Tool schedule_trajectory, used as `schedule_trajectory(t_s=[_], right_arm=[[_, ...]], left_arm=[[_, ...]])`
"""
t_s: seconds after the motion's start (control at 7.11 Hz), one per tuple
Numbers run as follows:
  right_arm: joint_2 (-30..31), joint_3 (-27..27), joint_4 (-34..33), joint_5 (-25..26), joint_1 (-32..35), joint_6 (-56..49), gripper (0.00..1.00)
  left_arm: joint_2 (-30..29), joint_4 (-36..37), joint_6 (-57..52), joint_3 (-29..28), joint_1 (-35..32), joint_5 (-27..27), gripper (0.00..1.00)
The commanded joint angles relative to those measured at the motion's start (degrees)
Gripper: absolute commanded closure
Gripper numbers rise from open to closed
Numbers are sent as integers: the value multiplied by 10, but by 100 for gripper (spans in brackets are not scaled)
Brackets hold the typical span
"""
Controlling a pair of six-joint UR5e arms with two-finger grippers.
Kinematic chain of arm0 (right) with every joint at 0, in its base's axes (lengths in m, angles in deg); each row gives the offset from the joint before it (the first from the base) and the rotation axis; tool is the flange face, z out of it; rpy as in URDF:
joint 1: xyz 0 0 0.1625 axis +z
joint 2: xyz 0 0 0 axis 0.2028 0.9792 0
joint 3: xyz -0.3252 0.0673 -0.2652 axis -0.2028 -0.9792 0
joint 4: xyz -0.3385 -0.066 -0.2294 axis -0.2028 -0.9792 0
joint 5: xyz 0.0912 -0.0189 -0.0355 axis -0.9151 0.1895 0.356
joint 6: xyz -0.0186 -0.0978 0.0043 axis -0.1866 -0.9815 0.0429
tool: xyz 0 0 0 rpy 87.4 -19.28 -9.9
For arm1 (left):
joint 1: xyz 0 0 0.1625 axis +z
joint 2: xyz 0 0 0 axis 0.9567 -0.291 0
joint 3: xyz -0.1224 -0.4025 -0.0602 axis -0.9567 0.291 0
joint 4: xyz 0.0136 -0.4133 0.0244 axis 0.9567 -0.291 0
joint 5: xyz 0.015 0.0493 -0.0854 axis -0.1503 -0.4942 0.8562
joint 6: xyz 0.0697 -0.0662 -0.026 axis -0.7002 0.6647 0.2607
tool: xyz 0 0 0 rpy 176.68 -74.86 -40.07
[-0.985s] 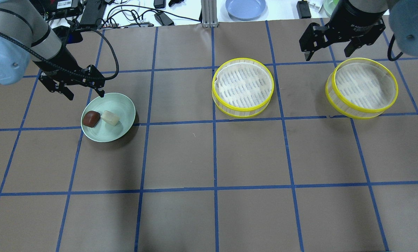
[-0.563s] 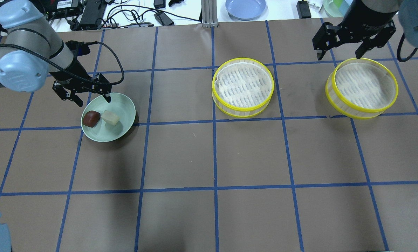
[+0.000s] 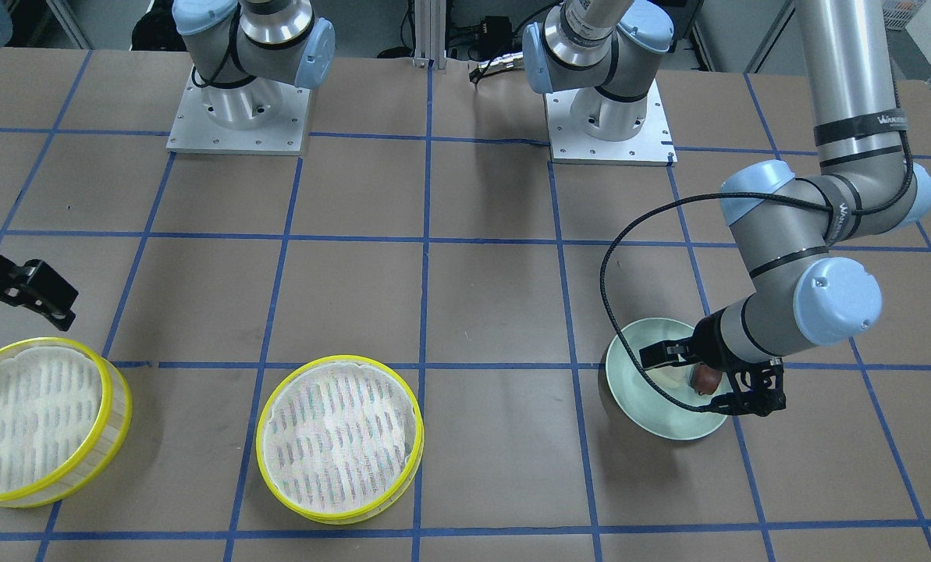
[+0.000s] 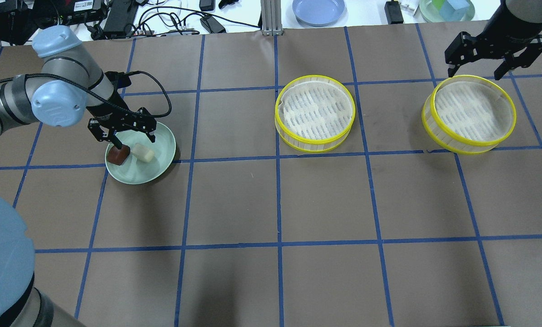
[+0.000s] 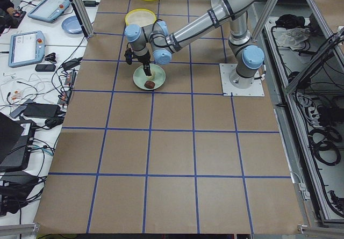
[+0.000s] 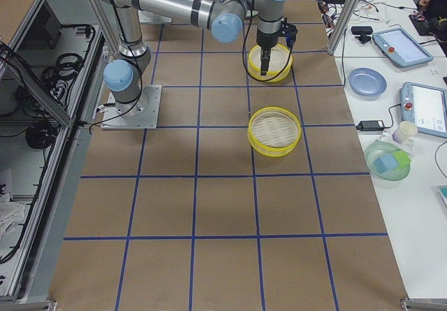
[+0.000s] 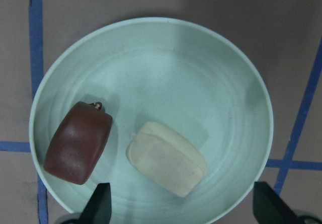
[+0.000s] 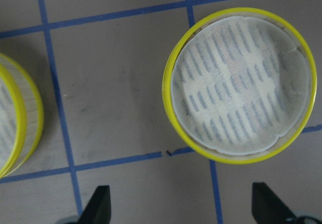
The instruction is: Stack buns with steamer
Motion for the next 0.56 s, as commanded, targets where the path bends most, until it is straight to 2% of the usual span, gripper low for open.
schedule_trajectory(t_s=[0.0,0.14,0.28,0.42], right_arm=[[-63,-1,-62,8,-61,-68,0],[-87,-5,-72,9,-79,-113,0],[-101,-7,-73,9,-111,-137,0],[-126,-21,-74,10,-128,-171,0]], left_arm=[[-20,0,7,6,0,1,3],[-23,0,22,9,1,1,11],[-24,0,20,9,1,1,26],[-25,0,19,9,1,-3,80]])
